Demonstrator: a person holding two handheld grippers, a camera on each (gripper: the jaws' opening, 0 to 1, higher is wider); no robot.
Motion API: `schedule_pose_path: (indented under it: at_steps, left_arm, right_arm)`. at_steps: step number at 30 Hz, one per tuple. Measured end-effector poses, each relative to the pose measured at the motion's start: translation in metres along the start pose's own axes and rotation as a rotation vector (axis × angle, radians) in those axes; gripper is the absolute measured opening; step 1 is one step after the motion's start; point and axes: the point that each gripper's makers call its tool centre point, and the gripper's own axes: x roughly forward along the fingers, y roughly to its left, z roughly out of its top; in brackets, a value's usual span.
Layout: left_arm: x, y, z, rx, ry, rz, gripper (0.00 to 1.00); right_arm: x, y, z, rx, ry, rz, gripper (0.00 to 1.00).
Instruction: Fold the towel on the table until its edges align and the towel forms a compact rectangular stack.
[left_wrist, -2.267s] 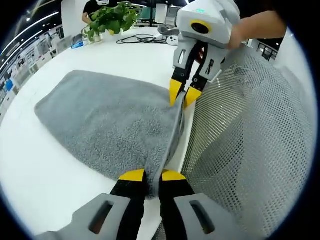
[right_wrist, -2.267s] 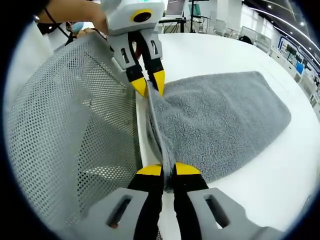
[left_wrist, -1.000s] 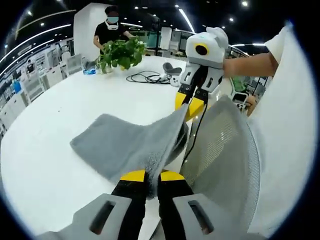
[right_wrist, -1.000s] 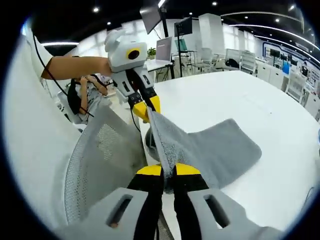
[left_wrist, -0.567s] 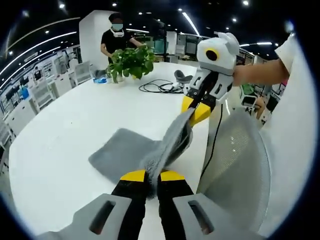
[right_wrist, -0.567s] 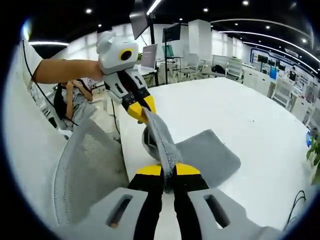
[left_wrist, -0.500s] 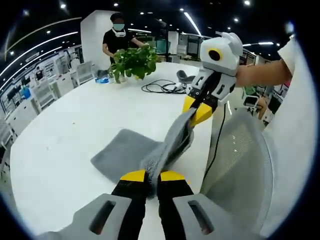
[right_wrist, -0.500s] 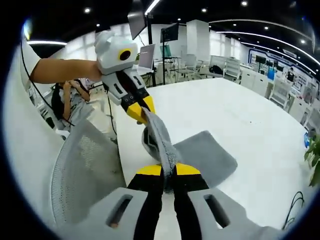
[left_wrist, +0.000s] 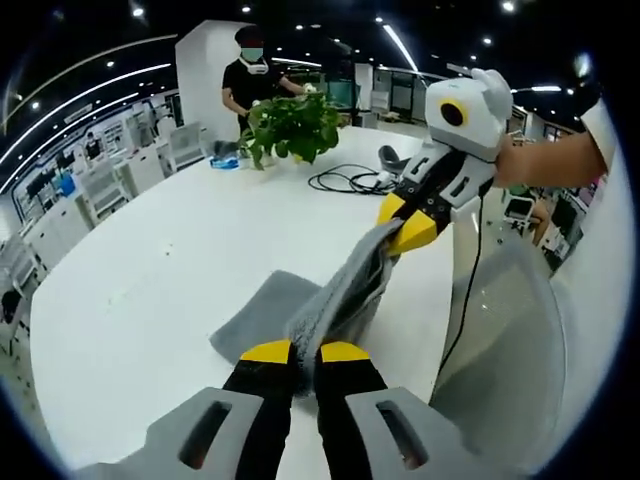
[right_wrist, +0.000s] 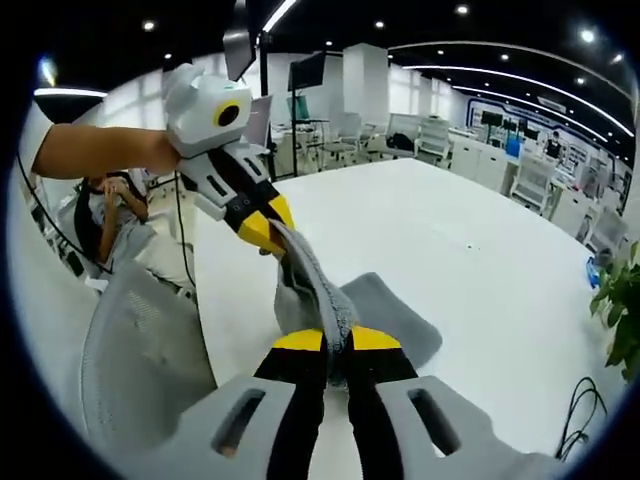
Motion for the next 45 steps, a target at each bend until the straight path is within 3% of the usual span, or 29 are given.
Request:
schedule_pose_path:
  at_steps: [8,29,45]
  left_arm:
    - [0.012,0.011,0.002,0.019,0.014,0.018,0.07]
    - [0.05,0.046,-0.004,0.012,0.041,0.048,0.07]
    - [0.081,0.063,-0.031,-0.027,0.097,0.033,0.08]
  right_arm:
    - [0.008,-0.011,-0.004,-0.066,0.015,-0.04,0.05]
    - [0.042,-0.056,-0.018,-0.071,0.091,-0.066,0.06]
    - [0.081,-0.078,-0.041,-0.105,0.176,-0.059,0.06]
